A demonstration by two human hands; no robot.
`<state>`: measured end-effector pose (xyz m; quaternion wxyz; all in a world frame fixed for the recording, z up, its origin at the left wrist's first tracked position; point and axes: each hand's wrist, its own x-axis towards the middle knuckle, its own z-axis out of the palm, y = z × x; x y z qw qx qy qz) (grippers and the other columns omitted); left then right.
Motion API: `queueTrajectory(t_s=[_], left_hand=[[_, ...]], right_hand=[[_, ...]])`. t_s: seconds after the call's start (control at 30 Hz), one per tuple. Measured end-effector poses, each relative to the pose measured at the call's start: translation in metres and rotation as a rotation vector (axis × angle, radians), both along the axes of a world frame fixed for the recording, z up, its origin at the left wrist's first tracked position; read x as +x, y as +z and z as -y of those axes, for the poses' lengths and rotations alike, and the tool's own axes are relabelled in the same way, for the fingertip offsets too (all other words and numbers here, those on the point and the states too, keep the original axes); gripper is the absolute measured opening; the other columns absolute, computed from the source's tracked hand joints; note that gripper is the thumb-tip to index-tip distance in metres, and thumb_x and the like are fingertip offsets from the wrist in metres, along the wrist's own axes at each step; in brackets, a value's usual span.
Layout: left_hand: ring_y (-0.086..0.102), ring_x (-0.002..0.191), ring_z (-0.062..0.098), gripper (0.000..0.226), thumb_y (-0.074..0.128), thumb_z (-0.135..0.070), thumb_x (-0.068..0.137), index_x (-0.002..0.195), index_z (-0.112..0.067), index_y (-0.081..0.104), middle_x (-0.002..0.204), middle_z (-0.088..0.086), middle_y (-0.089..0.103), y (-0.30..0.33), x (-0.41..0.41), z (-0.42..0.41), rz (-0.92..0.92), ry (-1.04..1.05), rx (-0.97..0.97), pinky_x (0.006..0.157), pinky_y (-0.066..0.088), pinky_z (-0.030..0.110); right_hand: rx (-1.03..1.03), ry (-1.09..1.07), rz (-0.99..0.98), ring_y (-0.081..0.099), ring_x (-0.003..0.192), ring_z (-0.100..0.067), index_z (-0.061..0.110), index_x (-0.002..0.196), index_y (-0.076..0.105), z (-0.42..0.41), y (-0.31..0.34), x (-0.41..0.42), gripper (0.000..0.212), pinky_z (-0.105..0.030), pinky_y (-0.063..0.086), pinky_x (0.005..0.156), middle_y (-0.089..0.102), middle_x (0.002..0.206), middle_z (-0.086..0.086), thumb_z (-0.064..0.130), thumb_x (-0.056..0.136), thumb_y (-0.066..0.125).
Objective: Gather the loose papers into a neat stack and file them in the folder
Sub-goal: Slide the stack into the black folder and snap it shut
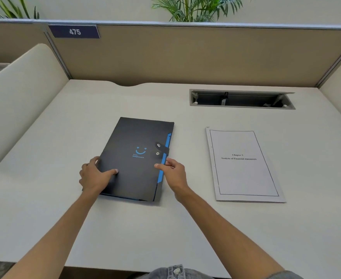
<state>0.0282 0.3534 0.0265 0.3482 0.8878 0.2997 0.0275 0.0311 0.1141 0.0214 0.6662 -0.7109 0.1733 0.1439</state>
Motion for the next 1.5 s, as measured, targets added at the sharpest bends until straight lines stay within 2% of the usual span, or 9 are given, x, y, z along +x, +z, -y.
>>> queueTrajectory(t_s=[0.1, 0.17, 0.4, 0.47, 0.57, 0.83, 1.0, 1.3, 1.5], left_hand=[[0.043, 0.127, 0.036, 0.079, 0.085, -0.033, 0.069, 0.138, -0.021, 0.048, 0.133, 0.016, 0.048, -0.002, -0.004, 0.016, 0.005, 0.007, -0.025, 0.105, 0.037, 0.053], [0.044, 0.127, 0.036, 0.078, 0.085, -0.032, 0.069, 0.137, -0.020, 0.049, 0.133, 0.016, 0.048, -0.003, -0.006, 0.029, 0.001, 0.015, -0.032, 0.104, 0.037, 0.053], [0.040, 0.127, 0.037, 0.078, 0.082, -0.035, 0.072, 0.139, -0.014, 0.047, 0.133, 0.018, 0.045, -0.011, -0.020, 0.063, -0.006, -0.016, -0.007, 0.102, 0.037, 0.051], [0.040, 0.127, 0.037, 0.078, 0.081, -0.037, 0.073, 0.139, -0.014, 0.046, 0.133, 0.017, 0.044, -0.012, -0.022, 0.070, -0.013, -0.024, 0.013, 0.102, 0.037, 0.051], [0.039, 0.128, 0.037, 0.077, 0.079, -0.039, 0.075, 0.139, -0.015, 0.045, 0.134, 0.017, 0.044, -0.012, -0.024, 0.078, -0.017, -0.032, 0.038, 0.102, 0.036, 0.050], [0.020, 0.138, 0.033, 0.079, 0.057, -0.066, 0.081, 0.137, -0.013, 0.045, 0.144, 0.017, 0.038, -0.014, -0.037, 0.103, 0.030, -0.109, 0.354, 0.107, 0.022, 0.056], [0.030, 0.135, 0.036, 0.088, 0.040, -0.071, 0.075, 0.136, -0.007, 0.048, 0.140, 0.020, 0.045, -0.004, -0.043, 0.144, 0.130, -0.208, 0.493, 0.100, 0.030, 0.056], [0.050, 0.121, 0.031, 0.064, 0.061, -0.043, 0.086, 0.137, -0.007, 0.049, 0.131, 0.014, 0.054, 0.012, -0.042, 0.226, 0.314, -0.448, 0.314, 0.097, 0.041, 0.044], [0.053, 0.111, 0.021, 0.056, 0.064, -0.037, 0.089, 0.136, -0.011, 0.050, 0.125, 0.004, 0.052, 0.008, -0.031, 0.262, 0.231, -0.522, 0.175, 0.085, 0.046, 0.031]], right_hand=[[-0.004, -0.003, 0.017, 0.059, 0.101, -0.014, 0.017, 0.123, 0.061, 0.014, 0.002, 0.001, 0.047, -0.024, 0.043, 0.086, 0.064, 0.108, 0.000, 0.030, 0.081, 0.076], [-0.045, -0.023, 0.035, 0.059, 0.105, -0.016, 0.013, 0.134, 0.056, 0.024, 0.004, 0.002, 0.059, -0.023, 0.044, 0.085, 0.064, 0.115, -0.002, 0.031, 0.081, 0.076], [-0.190, -0.043, 0.053, 0.061, 0.086, -0.013, 0.025, 0.099, 0.059, 0.055, 0.004, 0.003, 0.018, -0.012, 0.044, 0.067, 0.061, 0.090, 0.009, 0.029, 0.086, 0.072], [-0.217, -0.039, 0.054, 0.063, 0.085, -0.023, 0.017, 0.094, 0.063, 0.061, 0.006, 0.001, 0.015, -0.020, 0.053, 0.065, 0.065, 0.088, 0.000, 0.028, 0.088, 0.070], [-0.246, -0.030, 0.051, 0.062, 0.102, -0.039, -0.004, 0.111, 0.062, 0.068, 0.006, -0.001, 0.038, -0.045, 0.054, 0.090, 0.065, 0.109, -0.024, 0.026, 0.089, 0.068], [-0.285, 0.101, 0.054, 0.059, 0.119, -0.032, 0.003, 0.133, 0.053, 0.090, 0.010, -0.004, 0.052, -0.040, 0.050, 0.097, 0.060, 0.130, -0.019, 0.030, 0.091, 0.066], [-0.438, 0.097, 0.258, 0.056, 0.122, -0.013, 0.019, 0.140, 0.051, 0.119, 0.014, -0.010, 0.056, -0.034, 0.046, 0.103, 0.056, 0.140, 0.002, 0.034, 0.088, 0.066], [-0.879, 0.179, 0.390, 0.058, 0.120, -0.018, 0.019, 0.133, 0.059, 0.218, 0.017, -0.014, 0.044, -0.034, 0.047, 0.094, 0.058, 0.137, 0.003, 0.035, 0.092, 0.059], [-1.010, 0.284, 0.370, 0.062, 0.109, -0.021, 0.018, 0.127, 0.065, 0.252, 0.013, -0.014, 0.036, -0.034, 0.049, 0.088, 0.063, 0.125, 0.001, 0.031, 0.095, 0.054]])
